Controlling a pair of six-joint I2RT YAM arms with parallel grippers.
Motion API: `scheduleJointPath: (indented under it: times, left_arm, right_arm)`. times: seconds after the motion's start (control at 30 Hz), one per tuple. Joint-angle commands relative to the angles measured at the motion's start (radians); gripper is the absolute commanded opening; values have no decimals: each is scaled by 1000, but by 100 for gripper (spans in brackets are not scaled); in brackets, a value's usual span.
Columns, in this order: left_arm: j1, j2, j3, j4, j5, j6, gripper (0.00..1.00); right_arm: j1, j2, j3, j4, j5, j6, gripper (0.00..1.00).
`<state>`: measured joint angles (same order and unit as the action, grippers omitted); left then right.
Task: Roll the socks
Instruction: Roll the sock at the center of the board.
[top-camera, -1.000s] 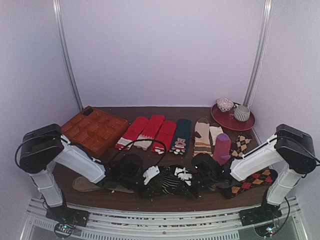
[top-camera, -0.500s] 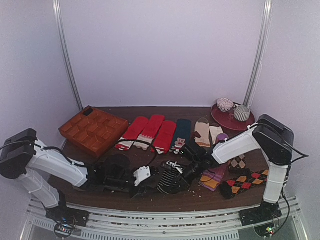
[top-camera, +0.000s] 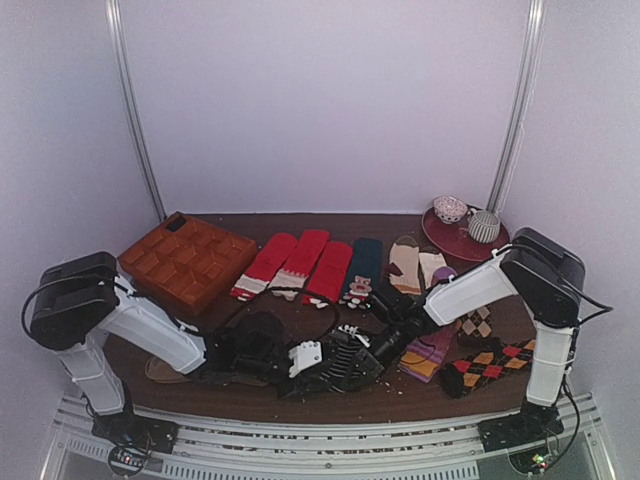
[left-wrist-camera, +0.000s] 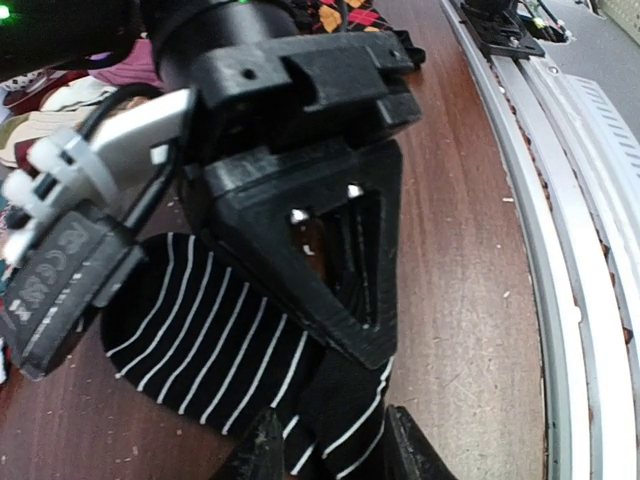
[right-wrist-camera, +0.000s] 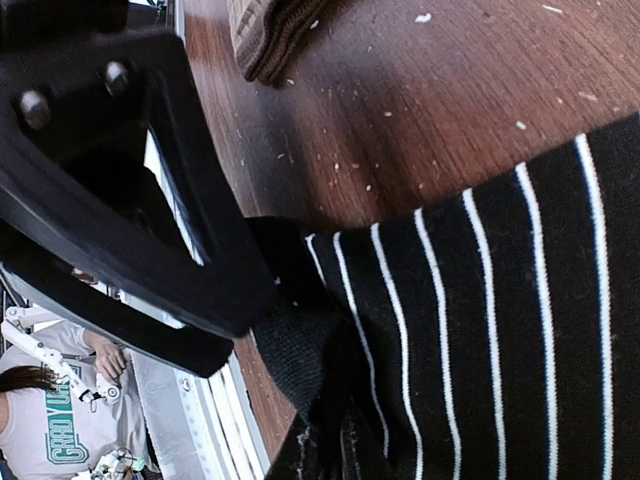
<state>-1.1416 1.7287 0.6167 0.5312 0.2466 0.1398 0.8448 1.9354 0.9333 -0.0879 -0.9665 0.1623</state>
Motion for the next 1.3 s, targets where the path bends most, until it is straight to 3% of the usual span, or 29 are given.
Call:
scheduleJointPath:
  times: [0.0, 0.3, 0.53, 0.63, 0.77, 0.8, 0.97, 1.17, 1.27]
  left_arm:
    - [-16, 28, 16, 51, 57, 14, 33]
    - [-25, 91, 15, 77, 33, -44, 29]
    - [-24, 149, 33, 81, -1, -99, 16]
    - [-24, 151, 38, 68, 24, -104, 0]
    - [-24, 156, 66, -21, 39, -139, 0]
    - [-24, 158, 69, -44, 39, -156, 0]
    - [-13, 172, 48, -133, 89, -280, 0]
    - [-2, 217, 23, -201, 172, -414, 0]
    - [1, 239, 8, -199, 200, -462, 0]
  right_arm:
    - [-8, 58, -42, -141, 127, 14, 8]
    - [-15, 58, -53, -138, 140, 20, 8]
    - [-16, 51, -56, -125, 137, 25, 8]
    - [-16, 48, -56, -119, 137, 27, 10]
    - [-16, 16, -58, -87, 148, 34, 16]
    - [-16, -5, -63, -68, 163, 45, 23]
    - [-21, -190, -147, 101, 245, 97, 31]
    - [-10, -546, -385, 379, 460, 110, 37]
    - [58, -699, -514, 553, 622, 30, 38]
